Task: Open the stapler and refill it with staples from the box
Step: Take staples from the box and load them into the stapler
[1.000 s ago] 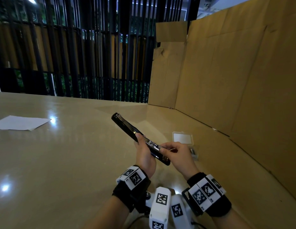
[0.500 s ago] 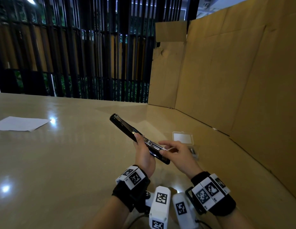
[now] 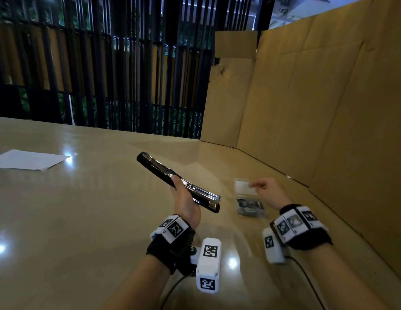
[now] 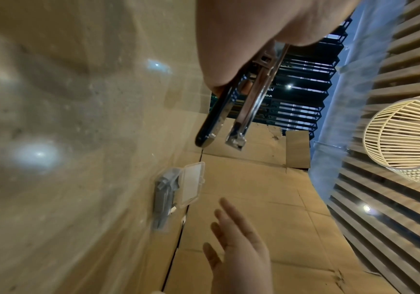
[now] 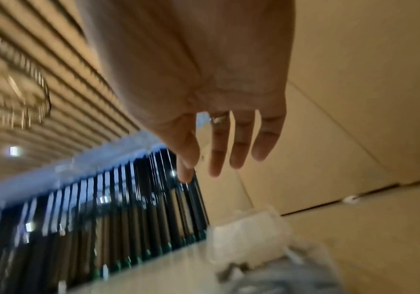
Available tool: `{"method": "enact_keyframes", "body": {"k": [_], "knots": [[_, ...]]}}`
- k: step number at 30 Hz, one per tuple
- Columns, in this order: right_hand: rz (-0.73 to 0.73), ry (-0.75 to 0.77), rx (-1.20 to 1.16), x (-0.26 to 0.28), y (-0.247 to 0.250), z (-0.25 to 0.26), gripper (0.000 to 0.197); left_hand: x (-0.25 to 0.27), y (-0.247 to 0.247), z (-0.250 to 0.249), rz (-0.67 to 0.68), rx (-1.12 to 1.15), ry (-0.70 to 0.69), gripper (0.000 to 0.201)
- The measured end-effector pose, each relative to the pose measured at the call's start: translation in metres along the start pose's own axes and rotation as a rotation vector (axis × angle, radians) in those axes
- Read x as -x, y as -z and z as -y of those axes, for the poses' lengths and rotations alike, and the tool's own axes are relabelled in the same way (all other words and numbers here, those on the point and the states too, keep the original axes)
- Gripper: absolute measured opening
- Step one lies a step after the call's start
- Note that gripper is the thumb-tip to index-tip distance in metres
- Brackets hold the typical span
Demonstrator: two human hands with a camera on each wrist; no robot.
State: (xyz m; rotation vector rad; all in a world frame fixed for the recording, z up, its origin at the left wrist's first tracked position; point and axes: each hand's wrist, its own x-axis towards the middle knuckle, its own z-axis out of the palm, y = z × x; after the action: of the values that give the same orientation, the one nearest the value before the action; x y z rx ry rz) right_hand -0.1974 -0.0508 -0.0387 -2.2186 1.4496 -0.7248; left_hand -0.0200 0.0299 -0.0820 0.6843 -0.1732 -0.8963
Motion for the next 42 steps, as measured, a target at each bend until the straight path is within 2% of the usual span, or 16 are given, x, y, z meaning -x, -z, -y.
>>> {"method": "enact_keyframes", "body": {"k": [3,7,12,15,20,25,28,33,34,38,42], "knots": [[0.183,-0.041,0.251,-0.022,-0.016,-0.007,0.026,-0.004,0.003,-0.004,-0.016,0.008,-0.002,0.055],[0.251,-0.075,0.409,-0.037,-0.038,-0.01,0.027,-0.008,0.004,-0.009,-0.056,0.044,0.0,0.055],[0.275,-0.099,0.501,-0.052,-0.056,-0.02,0.031,-0.008,0.004,-0.011,-0.065,0.033,-0.009,0.057],[0.26,-0.097,0.501,-0.055,-0.052,-0.023,0.019,-0.01,0.005,-0.012,-0.073,0.01,0.003,0.061],[0.284,-0.086,0.454,-0.053,-0.053,-0.022,0.027,-0.005,0.002,-0.012,-0.06,0.019,0.012,0.059],[0.268,-0.075,0.559,-0.061,-0.058,-0.024,0.016,-0.003,0.002,-0.014,-0.055,0.002,0.011,0.06],[0.183,-0.034,0.55,-0.057,-0.056,-0.017,0.027,-0.002,0.003,-0.014,-0.051,-0.003,0.013,0.059],[-0.047,-0.059,0.327,-0.043,-0.041,-0.002,0.015,-0.002,0.003,-0.011,-0.045,-0.002,0.017,0.058],[-0.087,-0.086,0.234,-0.043,-0.039,-0.003,0.018,-0.001,0.002,-0.01,-0.044,-0.006,0.013,0.057],[-0.152,-0.258,-0.358,-0.043,-0.031,-0.012,0.028,0.0,0.002,-0.006,-0.022,-0.012,0.029,0.06],[-0.076,-0.342,-1.128,-0.032,-0.027,-0.013,0.026,-0.002,0.002,-0.004,-0.008,-0.004,0.026,0.06]]}}
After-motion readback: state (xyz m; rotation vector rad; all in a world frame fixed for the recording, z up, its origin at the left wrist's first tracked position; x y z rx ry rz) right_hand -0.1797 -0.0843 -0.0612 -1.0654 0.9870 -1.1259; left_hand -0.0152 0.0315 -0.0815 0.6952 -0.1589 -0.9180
